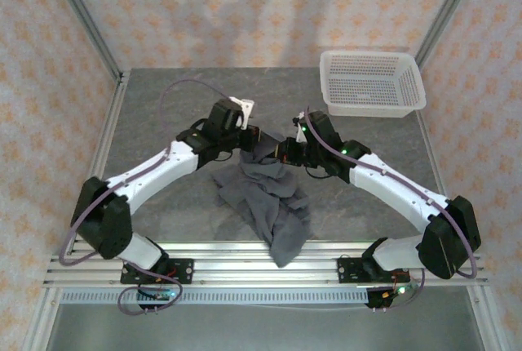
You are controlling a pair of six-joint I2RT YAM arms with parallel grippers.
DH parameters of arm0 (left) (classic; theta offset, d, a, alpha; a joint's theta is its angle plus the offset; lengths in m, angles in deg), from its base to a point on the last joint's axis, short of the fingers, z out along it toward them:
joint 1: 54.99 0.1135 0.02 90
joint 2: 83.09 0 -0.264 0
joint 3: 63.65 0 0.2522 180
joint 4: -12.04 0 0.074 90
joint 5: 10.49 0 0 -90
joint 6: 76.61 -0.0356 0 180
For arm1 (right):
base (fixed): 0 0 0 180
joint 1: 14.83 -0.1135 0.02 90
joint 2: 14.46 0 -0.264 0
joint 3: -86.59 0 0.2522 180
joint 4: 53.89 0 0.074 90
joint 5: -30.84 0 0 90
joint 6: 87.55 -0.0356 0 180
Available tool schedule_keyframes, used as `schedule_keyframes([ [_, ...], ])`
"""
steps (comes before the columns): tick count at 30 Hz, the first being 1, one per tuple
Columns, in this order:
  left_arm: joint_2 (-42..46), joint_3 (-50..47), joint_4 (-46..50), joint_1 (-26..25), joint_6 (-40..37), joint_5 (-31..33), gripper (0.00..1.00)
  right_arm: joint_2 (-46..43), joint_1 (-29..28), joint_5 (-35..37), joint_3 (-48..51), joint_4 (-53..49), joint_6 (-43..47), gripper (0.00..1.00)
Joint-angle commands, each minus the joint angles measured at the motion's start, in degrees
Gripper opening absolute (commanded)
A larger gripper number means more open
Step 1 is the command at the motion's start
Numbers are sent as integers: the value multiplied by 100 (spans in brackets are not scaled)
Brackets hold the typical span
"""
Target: Fold the inside-out t-shirt
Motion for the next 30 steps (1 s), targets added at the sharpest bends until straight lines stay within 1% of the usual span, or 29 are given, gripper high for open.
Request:
schedule_keyframes([
  [1,779,434,93,153,1062,-1218,0,10,105,1260,50,-807,312,1],
  [4,975,612,341,169,1563,-1651,0,-7,192,1279,221,-826,362,7],
  [5,982,676,466,166,1651,-1772,0,-64,186,1136,244,-800,416,10],
  [7,978,767,692,194,1786,-1896,0,-273,171,712,310,-634,476,18],
  [9,969,768,742,225,1962,-2035,0,-611,59,254,350,-405,591,27],
  [10,978,751,717,248,2052,-2087,0,-746,-30,149,350,-321,636,29],
  [12,978,701,585,259,2266,-2242,0,-1097,-286,198,350,-160,756,35],
  [15,1018,658,421,264,2411,-2385,0,-1316,-538,647,260,-105,788,43],
  [18,1107,628,320,264,2395,-2453,0,-1238,-552,1067,121,-116,826,47],
  [19,1134,612,291,262,2388,-2478,0,-1161,-552,1085,63,-116,895,47],
  [24,1256,602,330,264,2235,-2649,0,-672,-561,901,-349,-8,1096,49],
  [28,1274,625,402,253,2071,-2763,0,-475,-614,418,-559,259,1321,49],
  [29,1264,637,404,258,2048,-2801,0,-454,-646,344,-587,332,1405,50],
  [30,1260,643,414,251,2026,-2823,0,-430,-700,262,-631,371,1533,53],
])
